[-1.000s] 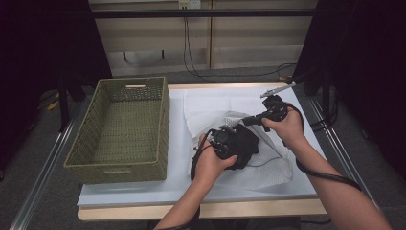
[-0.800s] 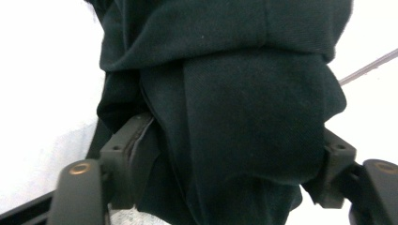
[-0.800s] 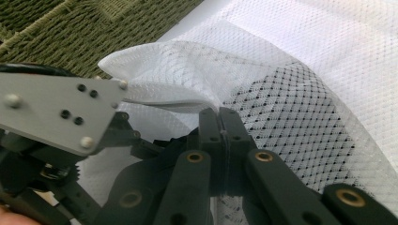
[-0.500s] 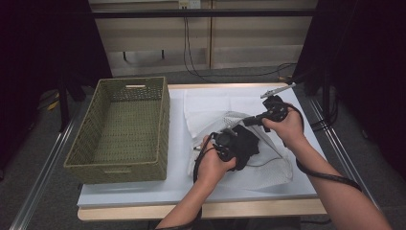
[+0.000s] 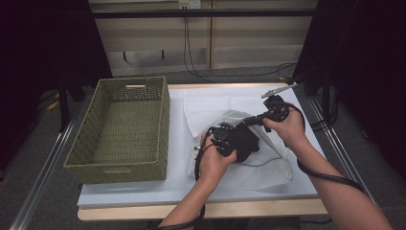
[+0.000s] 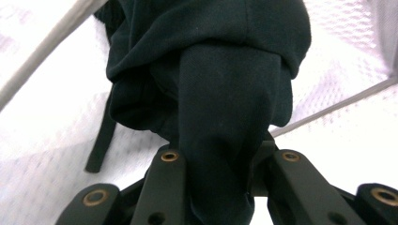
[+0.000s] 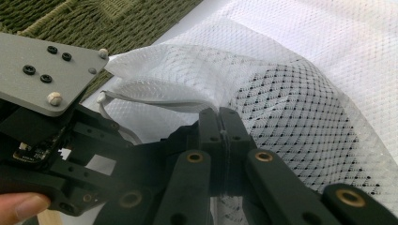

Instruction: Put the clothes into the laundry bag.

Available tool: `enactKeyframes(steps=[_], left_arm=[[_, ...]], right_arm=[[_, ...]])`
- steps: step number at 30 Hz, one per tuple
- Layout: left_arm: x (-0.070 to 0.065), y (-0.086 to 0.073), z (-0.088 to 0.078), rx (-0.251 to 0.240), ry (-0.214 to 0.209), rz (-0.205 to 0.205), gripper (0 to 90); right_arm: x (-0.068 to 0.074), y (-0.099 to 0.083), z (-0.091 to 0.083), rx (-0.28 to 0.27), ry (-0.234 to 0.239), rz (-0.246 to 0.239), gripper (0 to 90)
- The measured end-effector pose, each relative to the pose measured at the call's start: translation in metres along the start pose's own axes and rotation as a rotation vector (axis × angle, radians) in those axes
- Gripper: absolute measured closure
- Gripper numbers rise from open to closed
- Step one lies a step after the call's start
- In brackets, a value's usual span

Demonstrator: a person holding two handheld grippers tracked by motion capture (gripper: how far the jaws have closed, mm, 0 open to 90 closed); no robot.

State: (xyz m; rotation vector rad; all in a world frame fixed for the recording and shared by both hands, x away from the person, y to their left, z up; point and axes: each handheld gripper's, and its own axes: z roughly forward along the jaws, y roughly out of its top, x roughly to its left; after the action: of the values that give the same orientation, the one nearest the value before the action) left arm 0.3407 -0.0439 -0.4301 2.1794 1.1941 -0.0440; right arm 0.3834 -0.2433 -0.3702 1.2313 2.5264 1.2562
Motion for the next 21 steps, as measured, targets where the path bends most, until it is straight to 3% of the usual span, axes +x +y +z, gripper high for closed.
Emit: enactKeyframes(steps=[5,10,21], left_arm=[[-0.004,0.003,0.003,-0.032,-0.011,-0.018,75.0],[-0.006,0.006,0.006,-0.041,0.008,-0.003,75.1],[-0.005,0.011,0.012,-0.07,0.024,-0.011,75.1]], right_arm=[[0.0,0.001,-0.001,-0.002,0.002,0.0,89.8],[0.001,0.001,-0.001,0.002,0.005,-0.001,89.9],[0.0,0.002,-0.004,0.008,-0.002,0.001,89.9]])
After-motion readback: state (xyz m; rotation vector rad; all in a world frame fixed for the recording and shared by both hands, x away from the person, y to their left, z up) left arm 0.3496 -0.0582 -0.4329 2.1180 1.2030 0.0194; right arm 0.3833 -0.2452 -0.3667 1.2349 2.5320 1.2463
